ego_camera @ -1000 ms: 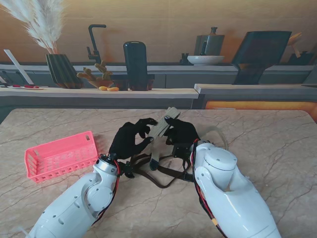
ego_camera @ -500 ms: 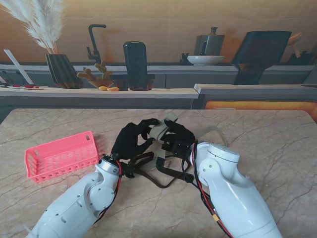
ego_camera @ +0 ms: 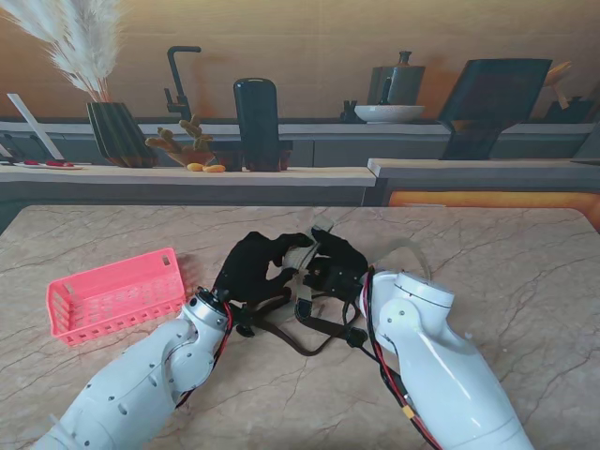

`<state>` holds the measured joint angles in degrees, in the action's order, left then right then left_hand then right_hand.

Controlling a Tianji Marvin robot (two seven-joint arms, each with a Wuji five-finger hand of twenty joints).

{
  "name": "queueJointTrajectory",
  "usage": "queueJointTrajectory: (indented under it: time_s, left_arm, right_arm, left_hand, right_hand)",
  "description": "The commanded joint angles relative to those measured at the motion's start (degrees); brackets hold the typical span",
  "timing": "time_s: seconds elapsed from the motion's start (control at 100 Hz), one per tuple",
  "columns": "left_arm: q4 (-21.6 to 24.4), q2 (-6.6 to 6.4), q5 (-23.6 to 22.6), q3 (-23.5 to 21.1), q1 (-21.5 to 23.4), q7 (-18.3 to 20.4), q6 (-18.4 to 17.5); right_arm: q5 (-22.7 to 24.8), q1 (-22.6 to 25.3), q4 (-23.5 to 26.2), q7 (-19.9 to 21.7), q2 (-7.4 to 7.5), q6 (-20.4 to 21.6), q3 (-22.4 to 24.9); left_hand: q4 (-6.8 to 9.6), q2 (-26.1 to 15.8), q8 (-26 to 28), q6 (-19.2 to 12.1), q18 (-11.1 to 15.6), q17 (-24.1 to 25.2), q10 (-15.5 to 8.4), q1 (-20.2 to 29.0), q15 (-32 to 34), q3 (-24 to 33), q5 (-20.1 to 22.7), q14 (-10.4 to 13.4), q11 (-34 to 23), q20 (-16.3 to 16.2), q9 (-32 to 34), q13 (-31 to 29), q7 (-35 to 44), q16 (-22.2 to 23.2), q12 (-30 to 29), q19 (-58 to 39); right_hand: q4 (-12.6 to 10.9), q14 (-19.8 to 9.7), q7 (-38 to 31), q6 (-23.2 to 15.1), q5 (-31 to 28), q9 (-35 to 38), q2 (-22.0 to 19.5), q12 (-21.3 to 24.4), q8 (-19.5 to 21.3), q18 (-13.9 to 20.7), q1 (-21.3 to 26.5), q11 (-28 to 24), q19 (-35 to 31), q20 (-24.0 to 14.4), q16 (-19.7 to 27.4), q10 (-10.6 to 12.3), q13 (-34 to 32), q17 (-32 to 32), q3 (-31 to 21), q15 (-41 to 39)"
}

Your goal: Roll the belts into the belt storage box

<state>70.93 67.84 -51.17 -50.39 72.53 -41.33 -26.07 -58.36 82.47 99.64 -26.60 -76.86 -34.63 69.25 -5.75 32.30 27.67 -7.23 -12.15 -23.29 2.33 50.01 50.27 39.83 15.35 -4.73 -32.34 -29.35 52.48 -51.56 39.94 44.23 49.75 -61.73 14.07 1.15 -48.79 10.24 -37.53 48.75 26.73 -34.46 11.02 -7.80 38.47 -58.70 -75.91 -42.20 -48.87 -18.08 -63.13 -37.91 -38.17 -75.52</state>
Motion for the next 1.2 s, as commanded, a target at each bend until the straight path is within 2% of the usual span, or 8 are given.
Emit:
queueJointTrajectory:
  time_s: [0.0, 0.24, 0.37, 0.58, 0.84, 0.99, 1.15, 1.19]
  left_arm:
    - [-0.88, 0.08, 0.11, 0.28, -0.25, -0.14, 0.72]
    - [-1.46, -0.15, -1.43, 1.08, -0.96, -2.00, 2.13]
    - [-1.62, -0.14, -1.70, 1.23, -1.15, -2.59, 2.31]
    - [-1.52, 0.25, -0.90, 0.90, -0.87, -3.03, 2.28]
    - [-0.54, 0.54, 0.80, -0.27, 0.17, -1.53, 2.29]
    - [0.57, 1.11, 3.58, -1.41, 1.41, 0.24, 2.32]
    - [2.01, 1.79, 7.10, -2.90, 2.96, 2.13, 2.78]
    - [2.37, 1.92, 7.94, -3.24, 3.30, 2.61, 2.84]
  right_arm:
    - [-0.43, 0.15, 0.56, 0.37, -0.41, -0.84, -0.25]
    - [1.36, -0.60, -1.42, 2.09, -0.97, -4.98, -0.37]
    - [2.23, -1.13, -2.45, 2.91, -1.27, -6.66, -0.45]
    - [2.53, -2.03, -3.37, 2.43, -1.80, -8.14, -0.95]
    - [13.63, -2.58, -4.70, 7.97, -2.21, -11.31, -1.46]
    - [20.08, -2.95, -5.67, 12.74, -1.30, -11.49, -2.11]
    - [24.17, -2.96, -5.99, 15.47, -0.53, -11.82, -2.37]
    - [24.86, -2.93, -6.04, 16.00, -0.36, -11.98, -2.33]
  left_hand:
    - [-2.52, 1.65, -1.15, 3.22, 0.19, 1.03, -1.75, 1.73, 0.69, 1.22, -0.05, 1.70, -1.40, 0.05, -1.93, 0.47, -0.46, 1.15, 1.64, -0.96]
    - [-2.43, 0.13, -0.37, -1.32, -0.75, 1.63, -0.40, 0.76, 5.41, -1.31, 3.19, 0.41, -5.85, -1.03, -1.06, -0.23, 2.52, 1.94, 2.17, -3.41]
    - [-2.42, -1.35, 2.05, -1.50, -0.87, 1.25, 0.26, 0.66, 6.36, -2.29, 12.03, 0.37, -6.94, -1.31, -0.89, -0.77, 7.83, 1.59, 1.60, -4.02]
    - [-2.41, -4.12, -2.83, -1.03, -0.68, -1.50, 2.46, 1.38, 6.78, -5.50, 22.13, -0.08, -10.17, -0.92, 1.30, -4.57, 18.21, -0.68, -3.09, -4.82]
    - [-0.95, -3.70, 0.34, 3.47, -1.23, -2.05, 3.87, -1.50, 9.77, 0.95, 20.87, -0.13, -14.05, -1.19, 1.66, -5.78, 22.43, 0.25, -1.80, -6.92]
    - [0.70, -3.02, 3.17, 4.39, -1.30, -0.86, 4.04, -4.48, 12.70, 5.70, 19.91, -0.53, -17.09, -2.46, 1.06, -5.26, 23.89, 1.08, 0.15, -8.68]
    - [2.07, -2.36, 5.89, 3.09, -0.96, -0.72, 3.93, -6.53, 13.99, 9.07, 19.54, -0.36, -18.67, -3.10, 0.73, -5.27, 24.24, 1.11, 1.53, -9.32]
    - [2.32, -2.31, 6.44, 2.57, -0.84, -0.74, 3.84, -6.71, 14.14, 9.44, 19.37, -0.24, -18.86, -3.15, 0.66, -5.26, 24.30, 1.13, 1.87, -9.37]
  right_hand:
    - [-2.31, -0.47, -8.47, -8.99, -5.94, 0.81, -7.03, -0.85, 1.98, -0.94, 10.20, -1.82, -3.11, -1.37, 0.31, 0.48, -2.56, -0.79, -5.48, -2.27]
    - [-2.39, 0.08, -8.25, -8.15, -6.07, 0.70, -7.09, -1.16, 1.98, -1.33, 10.31, -2.08, -3.81, -1.60, 0.29, -0.38, -2.51, -0.46, -5.39, -3.09]
    - [-2.63, 0.63, -7.92, -7.67, -6.18, 0.40, -6.90, -1.45, 2.11, -1.52, 10.37, -2.43, -4.67, -1.90, 0.24, -0.96, -2.12, 0.27, -5.58, -4.08]
    - [-2.75, 0.60, -7.80, -7.66, -6.18, 0.26, -6.86, -1.53, 2.32, -1.46, 10.27, -2.52, -4.94, -1.84, 0.46, -1.03, -2.05, 0.41, -5.50, -4.28]
    - [-3.30, 1.67, -6.29, -7.55, -5.95, -0.49, -5.55, -0.33, 1.76, -1.78, 9.29, -0.80, -3.83, -0.77, 2.00, -0.23, -0.74, 1.49, -5.31, -1.66]
    - [-4.80, 2.76, -3.11, -6.87, -2.71, -3.35, -2.75, 2.08, 1.96, -2.07, 4.19, 2.19, -0.99, 1.33, 3.40, -0.14, 2.15, 3.63, -3.44, 2.98]
    - [-8.40, 4.85, 11.13, -5.07, -3.47, -6.11, -3.40, 4.28, 10.98, -3.55, -6.37, 4.81, 1.21, 2.35, 3.79, -1.06, 5.35, 6.67, -5.85, 6.45]
    - [-9.74, 5.35, 14.94, -4.53, -3.78, -6.75, -4.07, 4.57, 16.28, -3.96, -8.41, 5.30, 1.59, 2.58, 3.88, -1.45, 6.04, 7.24, -5.36, 7.02]
